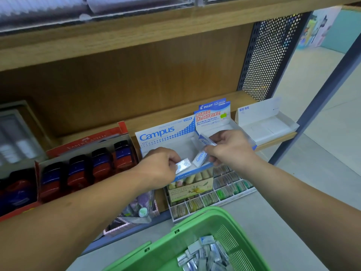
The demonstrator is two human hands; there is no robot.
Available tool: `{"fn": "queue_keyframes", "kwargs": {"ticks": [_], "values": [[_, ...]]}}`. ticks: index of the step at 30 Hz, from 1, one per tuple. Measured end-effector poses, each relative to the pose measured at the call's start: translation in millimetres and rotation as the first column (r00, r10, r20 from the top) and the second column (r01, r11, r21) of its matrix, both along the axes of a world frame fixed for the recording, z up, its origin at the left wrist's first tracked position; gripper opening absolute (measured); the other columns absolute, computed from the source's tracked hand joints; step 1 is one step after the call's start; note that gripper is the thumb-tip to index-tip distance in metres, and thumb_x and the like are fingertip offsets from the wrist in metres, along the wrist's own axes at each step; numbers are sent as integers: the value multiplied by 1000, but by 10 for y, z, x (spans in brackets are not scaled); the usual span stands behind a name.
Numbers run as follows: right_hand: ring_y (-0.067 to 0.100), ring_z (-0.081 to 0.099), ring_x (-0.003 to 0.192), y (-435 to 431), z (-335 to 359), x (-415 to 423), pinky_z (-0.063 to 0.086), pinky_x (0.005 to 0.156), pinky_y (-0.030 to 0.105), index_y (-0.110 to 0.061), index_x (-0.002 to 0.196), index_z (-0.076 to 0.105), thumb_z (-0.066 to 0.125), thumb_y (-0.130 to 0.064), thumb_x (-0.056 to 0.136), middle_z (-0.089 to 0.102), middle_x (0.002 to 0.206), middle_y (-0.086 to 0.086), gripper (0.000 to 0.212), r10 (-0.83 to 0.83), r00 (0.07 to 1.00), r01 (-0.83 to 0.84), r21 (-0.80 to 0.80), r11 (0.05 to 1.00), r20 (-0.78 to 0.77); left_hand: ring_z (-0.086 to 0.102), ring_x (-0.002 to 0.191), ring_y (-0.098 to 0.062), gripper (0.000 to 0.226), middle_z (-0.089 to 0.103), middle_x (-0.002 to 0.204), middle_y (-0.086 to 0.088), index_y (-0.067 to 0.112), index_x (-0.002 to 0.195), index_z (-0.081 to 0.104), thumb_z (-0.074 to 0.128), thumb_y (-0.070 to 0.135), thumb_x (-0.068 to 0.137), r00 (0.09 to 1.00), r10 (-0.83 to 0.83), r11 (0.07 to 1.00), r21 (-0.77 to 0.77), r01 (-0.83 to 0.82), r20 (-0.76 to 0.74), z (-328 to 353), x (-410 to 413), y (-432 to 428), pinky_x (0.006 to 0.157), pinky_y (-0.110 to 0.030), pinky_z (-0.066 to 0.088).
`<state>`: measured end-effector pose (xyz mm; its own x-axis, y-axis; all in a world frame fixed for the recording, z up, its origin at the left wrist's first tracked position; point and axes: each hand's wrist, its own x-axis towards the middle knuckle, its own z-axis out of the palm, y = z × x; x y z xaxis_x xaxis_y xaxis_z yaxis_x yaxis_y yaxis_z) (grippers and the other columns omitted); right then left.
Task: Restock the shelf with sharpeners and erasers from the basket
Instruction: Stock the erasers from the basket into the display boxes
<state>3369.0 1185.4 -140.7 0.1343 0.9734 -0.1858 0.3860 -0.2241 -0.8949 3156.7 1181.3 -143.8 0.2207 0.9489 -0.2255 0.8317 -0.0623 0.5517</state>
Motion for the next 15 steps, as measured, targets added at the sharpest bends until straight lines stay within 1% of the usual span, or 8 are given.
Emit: {"fn": "queue_keyframes", "kwargs": {"ticks": [2,5,6,9,11,12,14,15], "values": [[24,70,59,-1,21,8,62,61,51,-15,80,73,76,-15,82,72,63,4,4,25,991,-33,57,998,129,64,102,-15,36,68,110,8,27,114,74,52,5,96,999,-5,1000,-11,5,-34,32,8,-2,88,-26,54],[22,72,63,-23,114,54,63,60,43,-20,73,74,75,-23,78,74,71,1,7,40,946,-71,87,994,322,64,107,-16,50,70,116,4,25,118,72,47,-8,90,1000,12,998,-67,-14,-29,69,-23,48,95,-27,54],[22,72,64,-31,145,66,63,60,42,-18,73,75,77,-23,78,74,73,3,7,43,947,-69,71,995,319,65,108,-17,52,70,116,1,24,116,72,45,-11,88,1000,21,995,-102,-22,-17,90,-42,77,97,-29,54],[26,74,66,-42,161,88,64,59,44,-13,77,75,79,-15,79,73,73,7,4,37,982,-41,18,999,185,67,109,-19,48,71,115,-5,24,110,69,44,-13,89,999,27,987,-159,-24,21,177,-91,143,101,-31,54],[25,71,64,-39,142,95,64,58,44,-13,78,75,77,-11,78,71,69,4,3,28,988,-31,21,999,150,64,116,-15,40,67,121,0,22,121,67,55,-4,93,999,-17,989,-149,22,32,219,-95,140,103,-27,51],[22,70,61,-41,136,98,63,57,42,-13,78,75,77,-10,78,70,66,4,4,24,990,-27,21,999,138,62,118,-13,38,65,124,4,22,129,65,65,8,94,998,-57,987,-150,60,24,218,-83,122,103,-25,49],[17,67,55,-58,131,96,61,55,37,-13,81,75,78,-10,79,70,66,5,4,43,992,-44,3,999,120,59,119,-8,58,61,128,9,24,137,58,81,35,85,989,-146,976,-168,139,-25,174,-36,80,102,-24,48],[16,66,52,-66,126,95,62,56,39,-12,81,74,79,-11,80,72,68,7,5,57,993,-57,1,998,108,59,117,-7,67,60,129,10,24,139,57,85,42,81,985,-168,972,-170,160,-33,144,-8,71,102,-24,48]]}}
